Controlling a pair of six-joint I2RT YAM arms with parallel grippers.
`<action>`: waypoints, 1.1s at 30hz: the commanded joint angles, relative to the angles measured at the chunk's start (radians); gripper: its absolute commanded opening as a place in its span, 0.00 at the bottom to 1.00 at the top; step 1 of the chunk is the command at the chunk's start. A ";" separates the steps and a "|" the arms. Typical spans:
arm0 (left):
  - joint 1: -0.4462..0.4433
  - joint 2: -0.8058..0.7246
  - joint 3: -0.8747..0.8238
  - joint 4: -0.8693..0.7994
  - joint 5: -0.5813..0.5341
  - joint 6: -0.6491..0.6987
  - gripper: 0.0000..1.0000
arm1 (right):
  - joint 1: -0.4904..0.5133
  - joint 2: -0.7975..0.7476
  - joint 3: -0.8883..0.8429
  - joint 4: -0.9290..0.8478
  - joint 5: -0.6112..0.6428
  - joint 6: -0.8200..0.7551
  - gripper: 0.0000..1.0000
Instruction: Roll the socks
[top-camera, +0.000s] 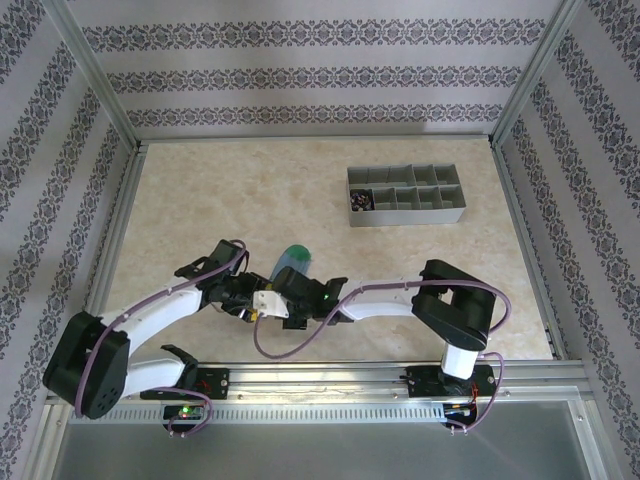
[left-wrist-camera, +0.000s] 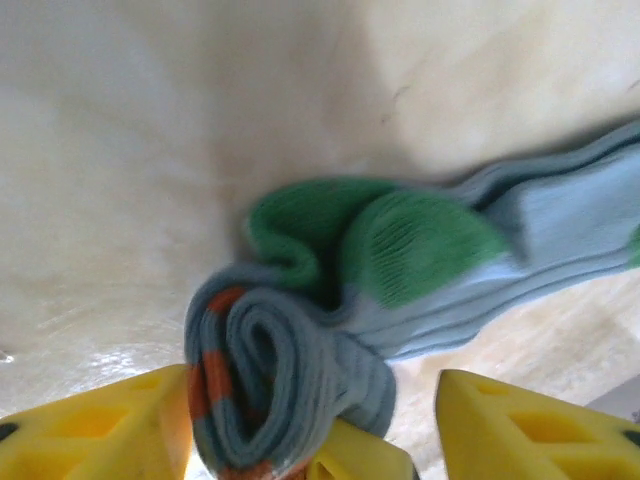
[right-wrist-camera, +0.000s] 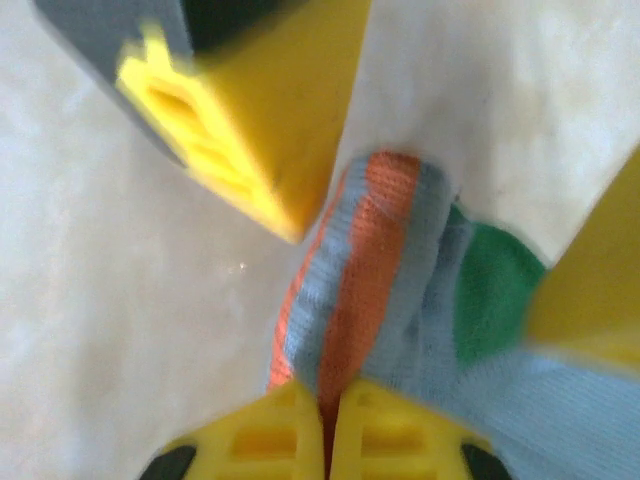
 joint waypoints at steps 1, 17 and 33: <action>0.006 -0.076 0.014 -0.022 0.017 0.042 0.69 | -0.100 0.060 -0.042 -0.195 -0.203 0.122 0.00; -0.002 -0.118 -0.104 0.147 0.063 0.066 0.47 | -0.320 0.205 0.044 -0.317 -0.515 0.235 0.00; -0.055 0.073 -0.131 0.364 0.020 0.082 0.50 | -0.399 0.361 0.194 -0.457 -0.651 0.343 0.00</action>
